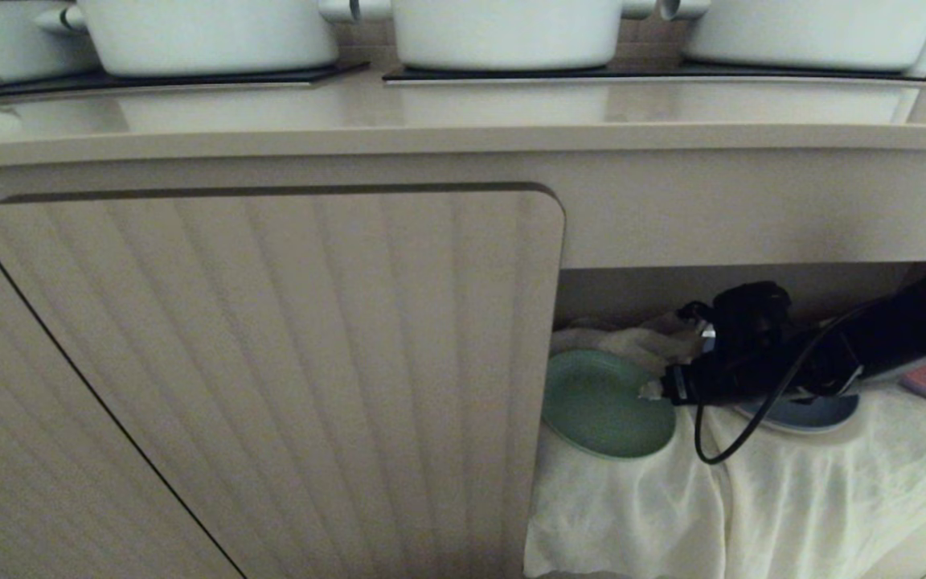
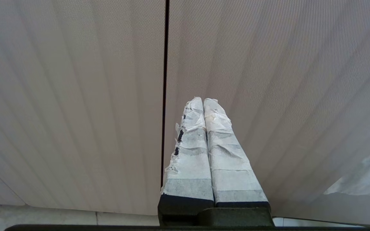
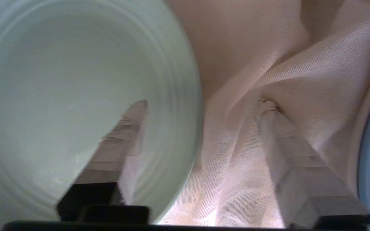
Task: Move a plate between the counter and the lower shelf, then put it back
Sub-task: Pick up the plate in the cupboard
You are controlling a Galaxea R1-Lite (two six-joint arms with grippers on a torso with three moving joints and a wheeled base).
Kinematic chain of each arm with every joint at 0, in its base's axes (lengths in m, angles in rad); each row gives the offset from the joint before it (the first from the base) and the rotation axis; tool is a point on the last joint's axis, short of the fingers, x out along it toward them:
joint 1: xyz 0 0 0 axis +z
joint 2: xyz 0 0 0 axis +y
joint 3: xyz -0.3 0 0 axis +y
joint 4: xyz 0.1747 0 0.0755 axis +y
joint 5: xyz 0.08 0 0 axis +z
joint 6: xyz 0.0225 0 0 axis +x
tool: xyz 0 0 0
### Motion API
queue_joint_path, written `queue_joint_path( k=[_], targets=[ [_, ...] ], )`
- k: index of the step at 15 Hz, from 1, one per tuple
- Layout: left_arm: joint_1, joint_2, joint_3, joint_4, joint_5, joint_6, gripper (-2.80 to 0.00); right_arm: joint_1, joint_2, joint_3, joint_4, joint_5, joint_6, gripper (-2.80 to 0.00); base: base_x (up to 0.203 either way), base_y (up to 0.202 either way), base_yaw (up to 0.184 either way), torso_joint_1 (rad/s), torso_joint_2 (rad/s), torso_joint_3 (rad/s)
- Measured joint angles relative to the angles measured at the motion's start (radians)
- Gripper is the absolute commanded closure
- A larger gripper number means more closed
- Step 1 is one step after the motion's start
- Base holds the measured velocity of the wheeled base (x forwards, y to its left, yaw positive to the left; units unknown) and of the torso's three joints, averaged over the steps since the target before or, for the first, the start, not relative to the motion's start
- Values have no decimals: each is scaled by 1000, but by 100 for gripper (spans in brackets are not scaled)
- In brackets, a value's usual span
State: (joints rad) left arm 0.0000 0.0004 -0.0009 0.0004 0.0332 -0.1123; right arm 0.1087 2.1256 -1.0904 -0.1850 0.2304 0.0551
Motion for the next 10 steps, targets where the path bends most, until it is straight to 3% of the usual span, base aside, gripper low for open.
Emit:
queue_joint_path(
  k=[10],
  targets=[
    [0,0,0,0,0,0,0,8,-78,8,137,5,0,-280,0,0,0,0,0,0]
  ],
)
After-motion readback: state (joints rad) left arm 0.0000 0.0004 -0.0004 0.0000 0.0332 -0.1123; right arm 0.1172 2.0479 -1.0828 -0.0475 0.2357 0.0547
